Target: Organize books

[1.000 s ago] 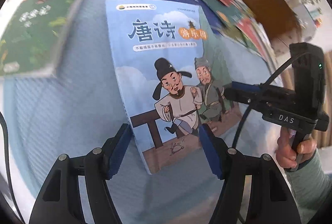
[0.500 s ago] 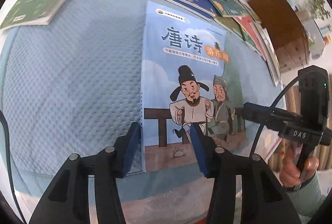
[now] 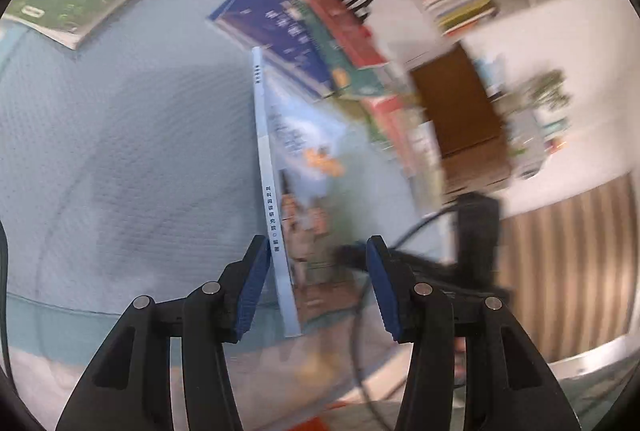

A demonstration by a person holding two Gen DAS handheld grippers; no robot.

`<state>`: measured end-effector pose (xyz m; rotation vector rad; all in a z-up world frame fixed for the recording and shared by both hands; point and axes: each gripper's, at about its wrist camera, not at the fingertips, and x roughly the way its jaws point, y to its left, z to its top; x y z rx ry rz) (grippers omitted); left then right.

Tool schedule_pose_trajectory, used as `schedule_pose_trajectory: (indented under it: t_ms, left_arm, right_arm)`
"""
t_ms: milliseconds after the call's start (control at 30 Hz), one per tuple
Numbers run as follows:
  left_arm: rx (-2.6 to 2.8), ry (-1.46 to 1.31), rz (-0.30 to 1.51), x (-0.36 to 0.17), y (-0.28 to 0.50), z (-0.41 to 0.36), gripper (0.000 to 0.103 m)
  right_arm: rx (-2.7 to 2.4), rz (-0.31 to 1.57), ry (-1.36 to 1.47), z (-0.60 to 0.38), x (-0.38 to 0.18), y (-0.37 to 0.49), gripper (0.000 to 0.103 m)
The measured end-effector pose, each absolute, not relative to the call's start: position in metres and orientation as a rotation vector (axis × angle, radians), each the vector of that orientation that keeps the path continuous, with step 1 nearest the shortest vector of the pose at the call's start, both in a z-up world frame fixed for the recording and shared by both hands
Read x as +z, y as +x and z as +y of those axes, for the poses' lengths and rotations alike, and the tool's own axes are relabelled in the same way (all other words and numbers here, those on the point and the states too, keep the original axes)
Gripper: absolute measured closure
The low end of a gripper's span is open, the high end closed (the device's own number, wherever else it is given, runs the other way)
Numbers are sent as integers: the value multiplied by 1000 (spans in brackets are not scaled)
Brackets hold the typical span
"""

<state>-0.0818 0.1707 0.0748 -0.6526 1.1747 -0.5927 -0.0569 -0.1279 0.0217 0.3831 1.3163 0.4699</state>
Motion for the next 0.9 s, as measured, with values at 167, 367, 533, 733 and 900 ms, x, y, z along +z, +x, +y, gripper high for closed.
schedule_pose_trajectory:
  t_ms: [167,367,533,733,900]
  left_arm:
    - [-436,-510,1209,56,-75,152,65]
    - [-453,-540,1251,34,-67,129,85]
    - [-482,-675,1257,30,-60,124,89]
    - [-584,-947,1239,32,-49,130,91]
    - [-612,-1026,1257,30,-46,128,91]
  right_arm:
    - [492,1312,434,-135,19,-58,57]
    - [504,1315,415,-129,18,-55,57]
    - [499,1337,497,-149,18,-56,57]
    - [523,1355,682,-178,21,-58,48]
    - [542,1356,831,-192,10,-65,26]
